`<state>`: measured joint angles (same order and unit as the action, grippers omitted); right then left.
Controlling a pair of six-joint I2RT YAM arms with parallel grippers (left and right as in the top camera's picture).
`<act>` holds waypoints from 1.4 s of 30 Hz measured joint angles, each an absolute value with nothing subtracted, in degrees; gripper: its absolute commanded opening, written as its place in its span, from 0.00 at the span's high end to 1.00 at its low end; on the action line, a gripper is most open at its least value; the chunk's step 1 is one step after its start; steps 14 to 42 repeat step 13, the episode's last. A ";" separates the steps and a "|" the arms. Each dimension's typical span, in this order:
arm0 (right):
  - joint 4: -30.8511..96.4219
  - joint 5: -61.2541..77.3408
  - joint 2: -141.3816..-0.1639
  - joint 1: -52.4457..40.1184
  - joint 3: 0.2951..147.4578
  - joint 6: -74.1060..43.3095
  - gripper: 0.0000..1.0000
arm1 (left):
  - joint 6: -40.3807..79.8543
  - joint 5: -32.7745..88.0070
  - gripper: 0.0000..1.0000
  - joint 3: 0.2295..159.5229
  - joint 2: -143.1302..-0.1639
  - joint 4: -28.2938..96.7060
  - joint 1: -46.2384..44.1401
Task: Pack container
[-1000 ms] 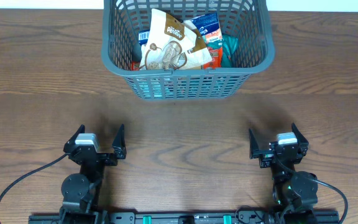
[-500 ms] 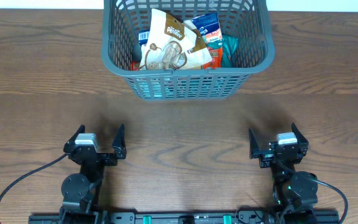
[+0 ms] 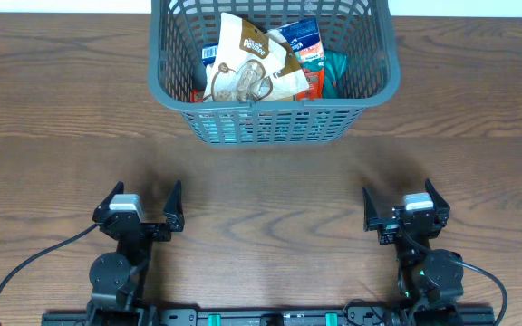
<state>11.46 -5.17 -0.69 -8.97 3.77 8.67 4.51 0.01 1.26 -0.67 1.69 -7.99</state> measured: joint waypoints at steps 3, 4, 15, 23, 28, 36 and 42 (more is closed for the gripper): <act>11.46 -5.17 -0.69 -8.97 3.77 8.67 0.01 | 4.51 0.01 0.01 1.26 -0.67 1.69 -7.99; 11.46 -5.17 -0.69 -8.97 3.77 8.67 0.01 | 4.51 0.01 0.01 1.26 -0.67 1.69 -7.99; 11.46 -5.17 -0.69 -8.97 3.77 8.67 0.01 | 4.51 0.01 0.01 1.26 -0.67 1.69 -7.99; 11.46 -5.17 -0.69 -8.97 3.77 8.67 0.01 | 4.51 0.01 0.01 1.26 -0.67 1.69 -7.99; 11.46 -5.17 -0.69 -8.97 3.77 8.67 0.01 | 4.51 0.01 0.01 1.26 -0.67 1.69 -7.99; 11.46 -5.17 -0.69 -8.97 3.77 8.67 0.01 | 4.51 0.01 0.01 1.26 -0.67 1.69 -7.99; 11.46 -5.17 -0.69 -8.97 3.77 8.67 0.01 | 4.51 0.01 0.01 1.26 -0.67 1.69 -7.99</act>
